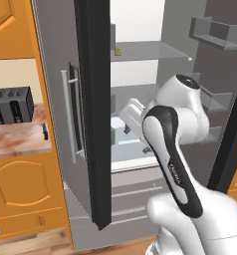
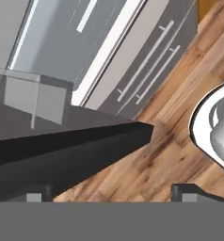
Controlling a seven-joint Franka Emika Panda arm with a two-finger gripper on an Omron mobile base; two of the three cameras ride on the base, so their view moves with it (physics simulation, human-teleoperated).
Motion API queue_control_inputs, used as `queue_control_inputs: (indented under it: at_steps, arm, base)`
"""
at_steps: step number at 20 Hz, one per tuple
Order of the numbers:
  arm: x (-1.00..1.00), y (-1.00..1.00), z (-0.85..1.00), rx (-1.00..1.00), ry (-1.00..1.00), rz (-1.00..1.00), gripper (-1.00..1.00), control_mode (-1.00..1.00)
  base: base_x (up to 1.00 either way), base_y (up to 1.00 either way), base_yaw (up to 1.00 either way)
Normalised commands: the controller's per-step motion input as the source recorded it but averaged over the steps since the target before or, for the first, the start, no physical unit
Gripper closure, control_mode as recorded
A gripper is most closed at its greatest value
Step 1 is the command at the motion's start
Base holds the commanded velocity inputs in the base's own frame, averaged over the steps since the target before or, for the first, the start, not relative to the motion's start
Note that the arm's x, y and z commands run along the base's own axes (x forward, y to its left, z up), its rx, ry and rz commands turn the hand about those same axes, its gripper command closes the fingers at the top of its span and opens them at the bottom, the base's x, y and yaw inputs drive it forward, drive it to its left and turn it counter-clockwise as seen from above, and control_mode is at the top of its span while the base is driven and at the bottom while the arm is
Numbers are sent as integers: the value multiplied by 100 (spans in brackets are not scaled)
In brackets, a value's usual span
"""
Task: Retrieve the butter from the fridge and place it on a plate on the dining table. Then retrieve the butter knife by the fridge and place it near the plate.
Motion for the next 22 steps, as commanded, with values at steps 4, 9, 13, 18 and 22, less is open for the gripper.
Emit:
queue_control_inputs:
  at_steps: [4, 9, 13, 18, 22]
  arm:
    - [90, 0, -3, 50, 18, 31, -100, -100]
    - [45, 13, -13, 26, 4, 19, -100, -100]
    - [1, 57, -39, 14, 0, 3, -100, -100]
    - [0, 60, -24, 5, 0, 0, -100, -100]
    - [0, 46, -19, 5, 0, 0, -100, -100]
  base:
    - [0, 0, 0]
    - [0, 0, 0]
    - [0, 0, 0]
    - [0, 0, 0]
    - [0, 0, 0]
